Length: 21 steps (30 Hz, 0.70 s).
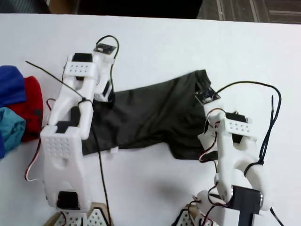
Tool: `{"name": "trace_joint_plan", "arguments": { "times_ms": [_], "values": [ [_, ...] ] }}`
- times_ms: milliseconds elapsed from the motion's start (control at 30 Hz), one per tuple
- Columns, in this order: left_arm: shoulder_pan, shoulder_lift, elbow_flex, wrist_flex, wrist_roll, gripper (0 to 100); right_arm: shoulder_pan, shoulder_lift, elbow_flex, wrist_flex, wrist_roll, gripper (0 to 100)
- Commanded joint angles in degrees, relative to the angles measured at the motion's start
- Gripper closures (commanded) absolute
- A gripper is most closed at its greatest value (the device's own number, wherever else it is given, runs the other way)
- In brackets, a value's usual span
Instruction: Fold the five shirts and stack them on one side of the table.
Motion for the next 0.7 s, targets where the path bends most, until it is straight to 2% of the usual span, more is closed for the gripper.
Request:
{"name": "trace_joint_plan", "arguments": {
  "times_ms": [0,167,300,667],
  "values": [
    [-0.5,-4.3,-0.1,-0.2,0.7,77,0.0,4.6,-1.4,-1.8,-0.5,84.7],
    [-0.5,-4.3,-0.1,-0.2,0.7,77,0.0,11.6,-6.1,0.5,-0.3,85.4],
    [-0.5,-4.3,-0.1,-0.3,0.6,77,-0.1,11.0,-6.8,0.8,-0.4,98.0],
    [-0.5,-4.2,-0.1,-0.5,0.7,77,-0.1,-6.5,-6.4,6.9,-0.4,97.8]
  ]
}}
